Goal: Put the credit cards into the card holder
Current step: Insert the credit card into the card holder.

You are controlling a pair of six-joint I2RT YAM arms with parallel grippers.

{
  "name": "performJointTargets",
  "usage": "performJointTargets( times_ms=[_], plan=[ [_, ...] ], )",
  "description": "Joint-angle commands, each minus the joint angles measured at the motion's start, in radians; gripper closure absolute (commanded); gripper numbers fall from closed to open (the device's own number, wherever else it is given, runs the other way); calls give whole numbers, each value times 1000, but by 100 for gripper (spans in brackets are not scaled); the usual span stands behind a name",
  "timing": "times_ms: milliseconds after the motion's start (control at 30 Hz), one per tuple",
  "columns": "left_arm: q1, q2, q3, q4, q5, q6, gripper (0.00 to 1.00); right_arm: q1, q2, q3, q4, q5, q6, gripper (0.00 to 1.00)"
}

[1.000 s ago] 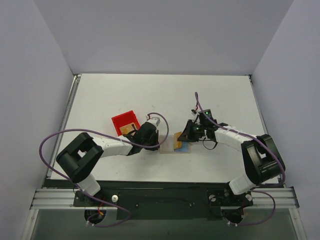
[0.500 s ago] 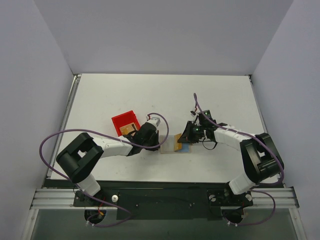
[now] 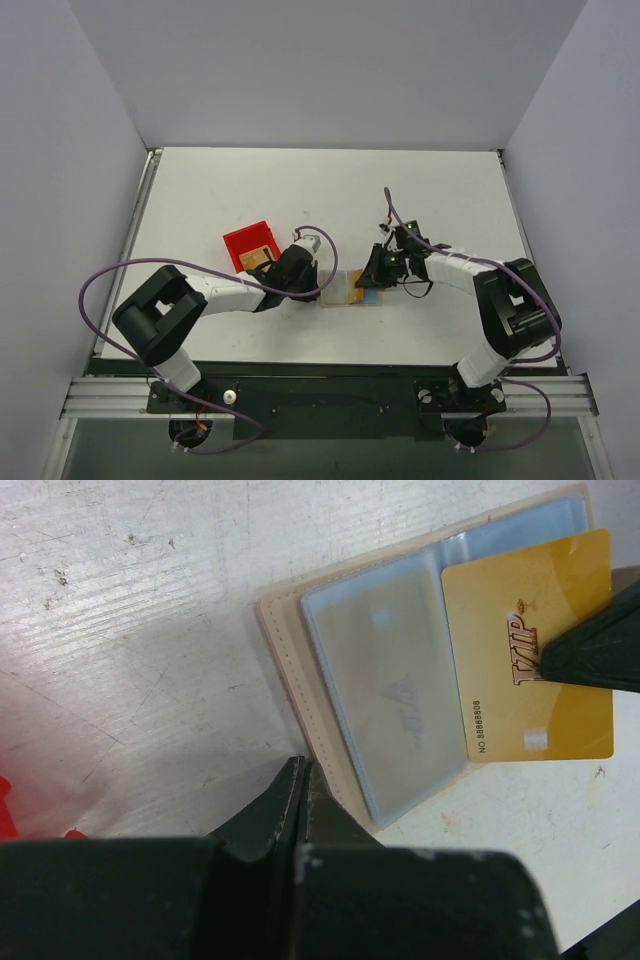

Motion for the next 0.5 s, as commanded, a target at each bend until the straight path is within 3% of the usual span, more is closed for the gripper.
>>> performJointTargets(
  times_ms=[0, 467],
  plan=[
    [-4, 5, 15, -27, 0, 7, 100, -6, 19, 39, -3, -13, -18, 100],
    [-4, 23, 33, -36, 1, 17, 100, -5, 53, 60, 0, -42, -51, 100]
  ],
)
